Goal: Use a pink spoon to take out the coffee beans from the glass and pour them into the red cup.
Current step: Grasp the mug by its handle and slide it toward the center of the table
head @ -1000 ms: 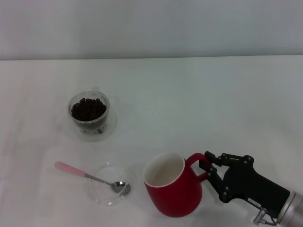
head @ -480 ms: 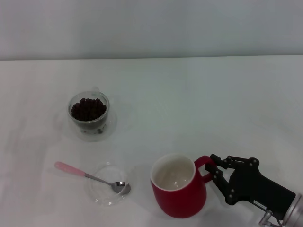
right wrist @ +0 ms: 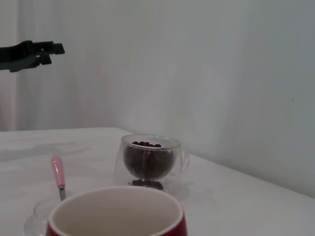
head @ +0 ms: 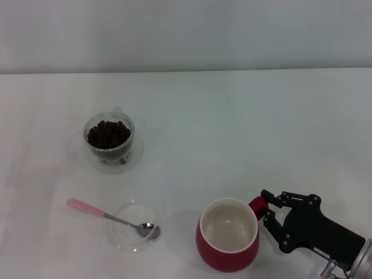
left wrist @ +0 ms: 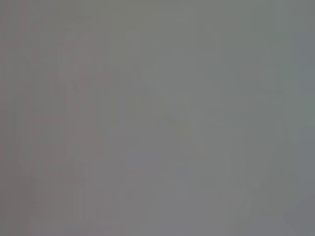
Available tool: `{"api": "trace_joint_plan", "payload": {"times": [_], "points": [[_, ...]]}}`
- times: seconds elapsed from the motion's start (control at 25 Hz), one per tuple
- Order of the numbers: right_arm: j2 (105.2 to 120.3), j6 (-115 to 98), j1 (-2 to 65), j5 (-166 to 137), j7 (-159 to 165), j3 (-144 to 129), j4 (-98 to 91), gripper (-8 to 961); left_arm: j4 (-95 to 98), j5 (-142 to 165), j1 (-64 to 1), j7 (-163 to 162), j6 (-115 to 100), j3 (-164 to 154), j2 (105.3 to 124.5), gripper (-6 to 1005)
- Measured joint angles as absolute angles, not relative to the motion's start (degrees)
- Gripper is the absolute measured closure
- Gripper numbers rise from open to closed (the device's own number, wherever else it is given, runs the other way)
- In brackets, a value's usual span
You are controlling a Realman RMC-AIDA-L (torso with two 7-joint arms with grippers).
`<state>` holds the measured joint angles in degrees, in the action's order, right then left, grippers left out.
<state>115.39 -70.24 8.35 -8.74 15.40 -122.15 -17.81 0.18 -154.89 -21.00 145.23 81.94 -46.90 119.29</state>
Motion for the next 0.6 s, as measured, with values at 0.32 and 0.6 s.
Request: {"api": "trace_joint_plan", "payload": {"times": [0.32,0.6], "points": [[115.37,-69.8,8.7,-8.5,15.3,-121.8,-17.4,680,0.3,-155.0,-21.0,145.8,81.9,-46.8,119.26,315],[115.31,-70.3,8.8,-8.4,15.3,-119.7,-15.7,637,0.3,-155.0,-20.7,145.8,81.9,-46.8,119.25,315]]}}
